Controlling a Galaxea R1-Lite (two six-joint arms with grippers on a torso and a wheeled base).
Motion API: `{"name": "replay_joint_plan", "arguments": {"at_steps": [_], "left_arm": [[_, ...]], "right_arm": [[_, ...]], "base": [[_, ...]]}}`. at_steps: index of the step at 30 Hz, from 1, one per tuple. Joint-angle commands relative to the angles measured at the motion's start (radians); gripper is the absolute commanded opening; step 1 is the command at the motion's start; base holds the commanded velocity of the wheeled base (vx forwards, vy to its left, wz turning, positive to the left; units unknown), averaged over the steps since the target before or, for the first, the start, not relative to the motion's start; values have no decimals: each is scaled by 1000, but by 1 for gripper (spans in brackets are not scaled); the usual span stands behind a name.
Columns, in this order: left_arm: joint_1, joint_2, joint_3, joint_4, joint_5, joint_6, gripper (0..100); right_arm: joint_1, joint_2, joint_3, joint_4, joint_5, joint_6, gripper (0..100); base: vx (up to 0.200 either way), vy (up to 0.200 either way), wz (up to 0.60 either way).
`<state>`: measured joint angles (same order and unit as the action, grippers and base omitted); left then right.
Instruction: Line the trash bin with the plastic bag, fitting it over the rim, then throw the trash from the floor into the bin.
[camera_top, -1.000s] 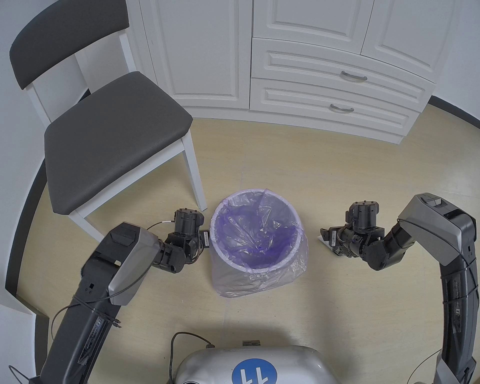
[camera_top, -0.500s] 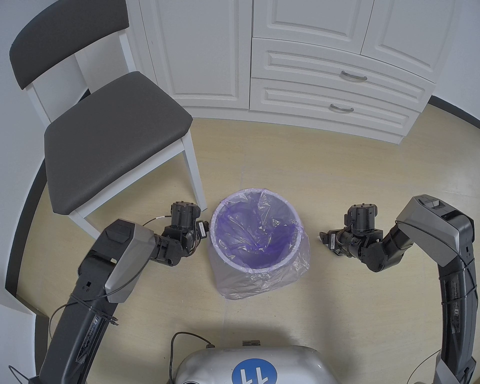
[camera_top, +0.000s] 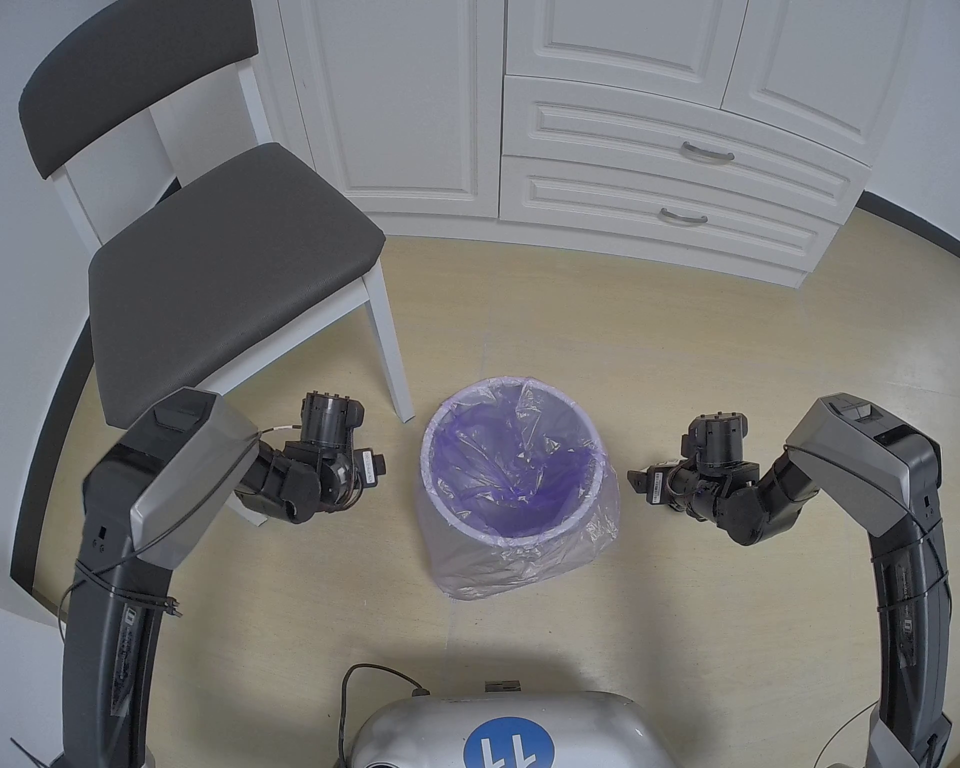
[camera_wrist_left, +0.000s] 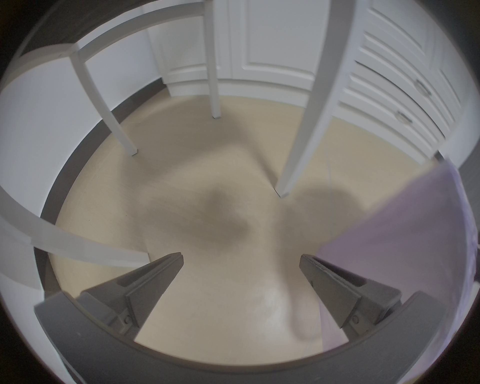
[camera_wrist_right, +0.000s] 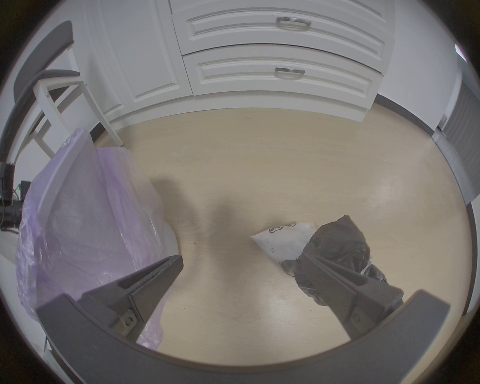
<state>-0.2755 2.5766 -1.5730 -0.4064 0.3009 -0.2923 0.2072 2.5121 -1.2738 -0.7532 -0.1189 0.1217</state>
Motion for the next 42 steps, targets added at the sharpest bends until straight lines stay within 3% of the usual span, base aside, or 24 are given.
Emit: {"name": "replay_joint_plan", "arguments": {"at_steps": [1,5,7,14,29,42], "left_arm": [[25,-286,376,-12,-69,150,100],[32,-383,568,-94,-92,197,100],[50,-423,697,-221,-105,236,100],[133,-411,858,-516,-154,289,100],[173,-372,958,-707,-151,302,100],[134,-380,985,-782,-140,302,100]], "right_arm": [[6,11,-32,38,25,49,100],[6,5,-32,40,25,50,100],[3,-16,-18,51,22,49,100],[11,-147,94,49,56,47,100],[55,-93,88,52,122,99,100],[15,140,-190,143,122,122,100]], "base": [[0,0,0],[0,0,0],[0,0,0],[0,0,0],[0,0,0],[0,0,0]]}}
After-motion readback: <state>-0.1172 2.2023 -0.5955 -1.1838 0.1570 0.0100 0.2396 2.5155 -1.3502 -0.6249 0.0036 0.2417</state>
